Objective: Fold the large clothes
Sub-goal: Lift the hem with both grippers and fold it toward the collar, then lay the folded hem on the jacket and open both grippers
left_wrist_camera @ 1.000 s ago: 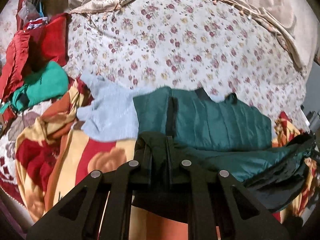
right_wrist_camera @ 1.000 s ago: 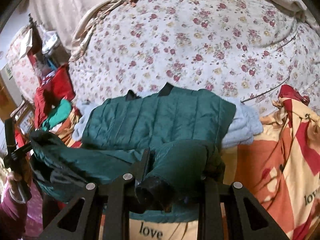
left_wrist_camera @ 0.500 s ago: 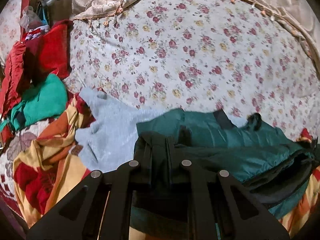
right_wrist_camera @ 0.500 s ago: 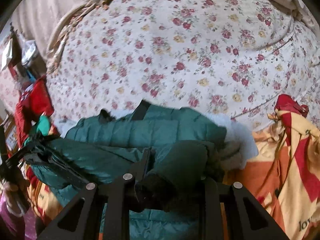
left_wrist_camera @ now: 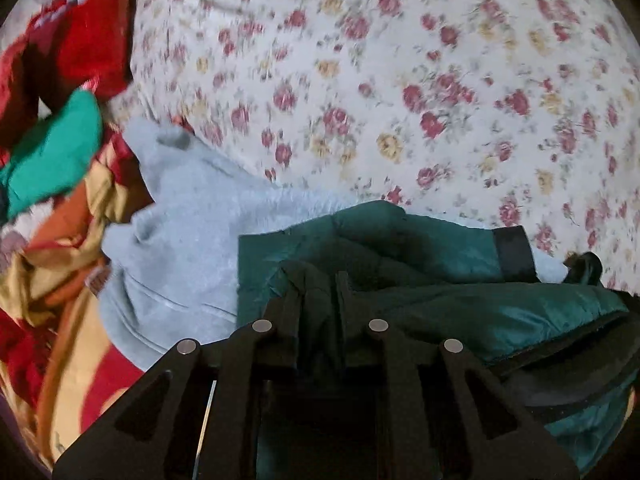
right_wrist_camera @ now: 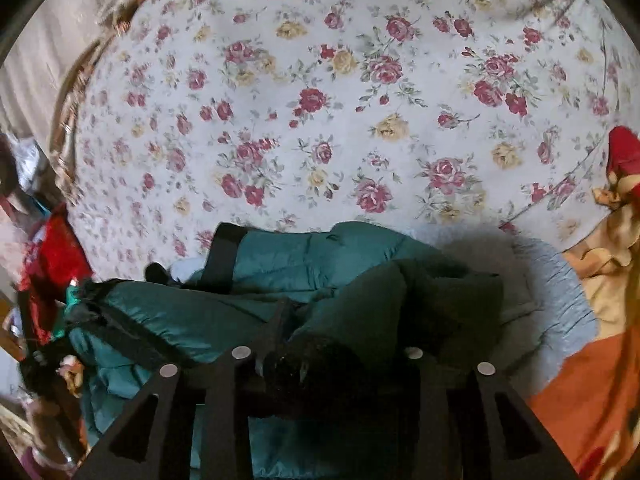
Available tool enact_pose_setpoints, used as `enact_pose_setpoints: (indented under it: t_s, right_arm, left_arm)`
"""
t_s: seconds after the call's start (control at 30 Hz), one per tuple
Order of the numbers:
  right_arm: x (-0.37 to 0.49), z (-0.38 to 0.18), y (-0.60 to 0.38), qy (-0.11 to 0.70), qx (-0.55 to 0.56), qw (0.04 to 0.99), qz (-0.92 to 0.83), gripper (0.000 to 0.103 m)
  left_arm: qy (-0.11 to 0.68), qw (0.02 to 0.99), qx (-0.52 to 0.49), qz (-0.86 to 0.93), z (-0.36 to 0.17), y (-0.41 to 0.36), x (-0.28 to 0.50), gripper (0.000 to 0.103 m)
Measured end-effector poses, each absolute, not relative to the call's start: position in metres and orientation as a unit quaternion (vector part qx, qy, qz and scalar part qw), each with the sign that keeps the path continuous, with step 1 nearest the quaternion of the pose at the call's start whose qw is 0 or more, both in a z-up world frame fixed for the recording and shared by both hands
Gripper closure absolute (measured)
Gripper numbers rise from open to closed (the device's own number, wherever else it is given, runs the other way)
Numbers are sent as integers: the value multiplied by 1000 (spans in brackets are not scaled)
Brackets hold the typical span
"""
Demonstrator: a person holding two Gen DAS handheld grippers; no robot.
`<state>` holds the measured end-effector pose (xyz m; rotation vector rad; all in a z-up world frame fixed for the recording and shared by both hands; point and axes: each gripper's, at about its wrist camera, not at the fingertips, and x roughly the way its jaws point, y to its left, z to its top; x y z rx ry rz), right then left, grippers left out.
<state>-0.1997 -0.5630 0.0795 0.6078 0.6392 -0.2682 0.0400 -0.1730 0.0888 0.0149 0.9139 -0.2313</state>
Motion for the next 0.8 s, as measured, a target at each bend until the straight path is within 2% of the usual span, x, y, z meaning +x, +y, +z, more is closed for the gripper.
enact_pose_setpoints:
  t_s: [0.03,0.1,0.17,0.3,0.37,0.47,0.57,0.63,0.73,0.8]
  right_arm:
    - [-206,86,-563,297,299,899,-121,60]
    - [-220,103,-561,271,301,907,-114,31]
    - [-236,121,-554,247,289,918,-116,24]
    - [-259,154,-522,197,258,945,-43,24]
    - [-241,156,-498,234,232,944,-9,24]
    - [-188,141,-449,312,155,938,2,24]
    - [-138,122,-412,348,91,933,11,24]
    - [-110,103,-406,369,57,927,-12,24]
    - [-77,71,-416,392,56,917,-50,24]
    - [-68,63,-424,389,69,916,-63,24]
  left_arm:
    - [441,890,-1,-113,87,-172,42,87]
    - [440,890,-15,-117,82,-170,43,86]
    - [435,893,-17,-118,80,-171,42,86]
    - [429,896,-22,-115,79,-172,40,84]
    - [430,895,-29,-116,80,-171,42,83]
    - [432,891,-55,-130,82,-165,43,76]
    - [442,878,-84,-163,88,-156,44,56]
    - [452,862,-120,-195,97,-145,44,32]
    - [442,854,-171,-216,117,-126,39,22]
    - [428,857,-180,-223,130,-118,32,20]
